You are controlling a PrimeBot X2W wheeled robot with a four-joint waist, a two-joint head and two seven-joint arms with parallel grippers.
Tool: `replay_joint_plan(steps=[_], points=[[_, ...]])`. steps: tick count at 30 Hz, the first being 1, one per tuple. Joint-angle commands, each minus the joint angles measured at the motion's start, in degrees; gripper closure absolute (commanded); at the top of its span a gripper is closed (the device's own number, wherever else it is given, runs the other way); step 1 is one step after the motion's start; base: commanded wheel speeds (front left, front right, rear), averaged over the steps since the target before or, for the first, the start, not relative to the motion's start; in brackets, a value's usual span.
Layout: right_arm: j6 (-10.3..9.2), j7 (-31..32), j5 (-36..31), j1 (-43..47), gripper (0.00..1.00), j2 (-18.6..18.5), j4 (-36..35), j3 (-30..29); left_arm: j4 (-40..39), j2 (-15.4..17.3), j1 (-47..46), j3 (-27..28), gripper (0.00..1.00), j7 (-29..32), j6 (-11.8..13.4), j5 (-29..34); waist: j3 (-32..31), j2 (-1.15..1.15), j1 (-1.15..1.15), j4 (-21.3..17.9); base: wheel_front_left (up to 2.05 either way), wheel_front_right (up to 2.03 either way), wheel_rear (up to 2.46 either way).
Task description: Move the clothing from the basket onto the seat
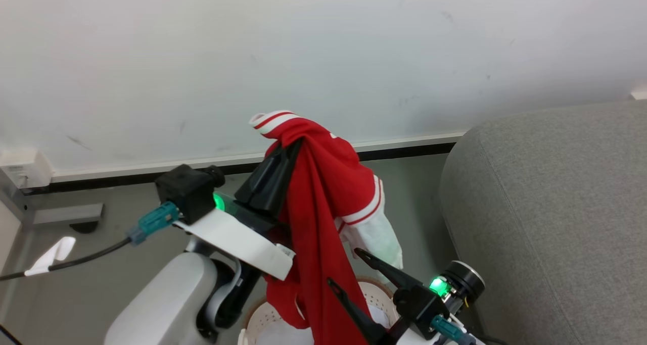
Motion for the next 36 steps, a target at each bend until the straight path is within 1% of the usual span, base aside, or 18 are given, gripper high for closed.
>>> replay_joint_plan(steps=[1,10,14,17,18,19,21,24,26,27,28,29,32,36], points=[[-0.12,0.03,0.9,-1.34,0.0,-0.24,1.08,0.29,-0.66,-0.22,-0.59,-0.29,1.0,0.33,0.06,0.9,0.0,0.0,0.0,0.34,0.0,0.0,0.0],[-0.12,0.03,1.63,-5.17,0.0,-0.22,5.69,1.02,-3.87,-0.95,-1.0,-3.47,1.0,2.41,-0.03,1.79,-0.24,0.0,0.0,1.79,0.0,0.0,0.0],[-0.12,0.03,2.69,-6.47,0.0,-0.23,6.68,2.75,-5.05,-1.48,-1.08,-4.67,1.0,3.14,-0.31,2.0,-0.35,0.0,0.0,2.09,0.0,0.0,0.0],[-0.12,0.31,4.09,-6.99,0.0,-0.23,9.55,4.35,-5.42,-1.95,-1.14,-5.35,1.0,3.37,-0.3,1.85,-0.54,0.0,0.0,2.24,0.0,0.0,0.0],[-0.12,0.76,5.3,-7.33,0.66,-0.22,10.57,5.15,-5.45,-2.07,-1.19,-5.42,1.0,3.46,-0.26,1.76,-0.61,0.0,0.0,2.32,0.0,0.0,0.0],[-0.13,0.82,6.48,-7.8,1.0,-0.19,11.09,5.47,-5.38,-2.18,-1.32,-5.43,1.0,3.49,-0.23,1.67,-0.66,0.0,0.0,2.38,0.0,0.0,0.0],[-0.12,1.02,9.47,-8.14,1.0,-0.13,11.71,7.19,-4.95,-2.2,-1.45,-5.18,1.0,3.27,0.04,1.56,-0.71,0.0,0.0,2.44,0.0,0.0,0.0],[-0.12,0.49,13.03,-8.6,1.0,-0.26,12.43,7.16,-4.11,-1.56,-1.29,-4.7,1.0,2.94,0.62,1.88,-0.66,0.0,0.0,2.13,0.0,0.0,0.0],[-0.12,0.37,15.45,-8.57,1.0,-0.17,12.3,7.14,-3.36,-1.09,-0.94,-4.32,0.46,2.4,1.05,2.25,-0.57,0.0,0.0,1.79,0.0,0.0,0.0],[-0.12,0.17,16.7,-8.57,1.0,-0.18,12.08,6.69,-2.87,-0.78,-0.66,-4.23,0.27,2.22,1.2,2.38,-0.52,0.0,0.0,1.6,0.0,0.0,0.0],[-0.12,0.03,17.79,-8.6,1.0,-0.22,11.94,6.29,-2.52,-0.55,-0.44,-4.15,0.19,2.1,1.34,2.45,-0.44,0.0,0.0,1.42,0.0,0.0,0.0],[-0.12,-0.04,18.8,-8.79,1.0,-0.2,11.78,5.94,-2.17,-0.41,-0.17,-4.02,0.0,1.97,1.37,2.46,-0.33,0.0,0.0,1.21,0.0,0.0,0.0],[-0.12,-0.06,20.43,-9.58,1.0,-0.22,10.46,3.42,-0.58,0.15,0.65,-4.02,0.0,1.55,1.99,3.18,0.1,0.0,0.0,0.33,0.0,0.0,0.0],[-0.12,-0.05,20.25,-9.2,1.0,-0.23,8.55,-1.8,1.12,0.25,2.06,-4.54,0.0,0.82,2.54,3.74,0.59,0.0,0.0,-1.11,0.0,0.0,0.0]])
